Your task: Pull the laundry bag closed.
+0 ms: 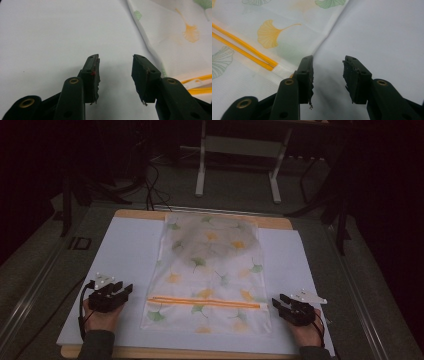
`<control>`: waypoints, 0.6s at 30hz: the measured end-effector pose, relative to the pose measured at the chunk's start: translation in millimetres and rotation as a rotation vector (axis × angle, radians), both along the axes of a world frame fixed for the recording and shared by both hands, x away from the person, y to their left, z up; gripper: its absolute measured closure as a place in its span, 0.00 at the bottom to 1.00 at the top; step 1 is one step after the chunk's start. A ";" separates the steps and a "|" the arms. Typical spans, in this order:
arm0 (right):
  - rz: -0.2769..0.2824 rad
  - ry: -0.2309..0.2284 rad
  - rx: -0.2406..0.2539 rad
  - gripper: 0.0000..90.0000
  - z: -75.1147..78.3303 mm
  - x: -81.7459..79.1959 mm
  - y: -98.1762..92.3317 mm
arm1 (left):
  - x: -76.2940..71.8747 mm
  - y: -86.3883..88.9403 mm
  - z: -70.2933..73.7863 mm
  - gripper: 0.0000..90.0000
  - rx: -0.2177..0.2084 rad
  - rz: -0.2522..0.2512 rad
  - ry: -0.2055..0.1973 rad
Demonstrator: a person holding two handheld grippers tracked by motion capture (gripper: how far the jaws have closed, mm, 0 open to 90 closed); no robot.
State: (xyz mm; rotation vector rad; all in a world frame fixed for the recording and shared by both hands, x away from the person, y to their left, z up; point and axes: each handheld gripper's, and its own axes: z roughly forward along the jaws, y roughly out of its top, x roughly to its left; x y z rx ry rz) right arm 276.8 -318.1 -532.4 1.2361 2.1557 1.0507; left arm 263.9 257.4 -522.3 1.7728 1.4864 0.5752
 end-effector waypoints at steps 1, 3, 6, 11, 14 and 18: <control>0.004 -0.001 0.002 0.66 0.4 -0.4 0.8 | -0.6 1.5 0.3 0.65 -0.006 -0.006 0.001; 0.012 -0.009 -0.003 0.66 1.4 -1.3 2.0 | -2.0 3.5 0.9 0.65 -0.028 -0.015 -0.002; 0.024 -0.010 -0.004 0.66 3.3 -2.2 3.5 | -3.0 5.7 1.0 0.66 -0.053 -0.041 0.003; 0.049 -0.015 0.013 0.68 9.7 -5.4 6.8 | -1.5 6.1 -1.1 0.66 -0.076 -0.062 0.031; 0.089 -0.028 0.011 0.70 18.7 -6.2 12.7 | -1.9 5.4 0.6 0.67 -0.057 -0.080 0.030; 0.123 -0.031 0.013 0.72 25.7 -4.4 17.4 | -1.6 4.5 0.6 0.67 -0.050 -0.085 0.027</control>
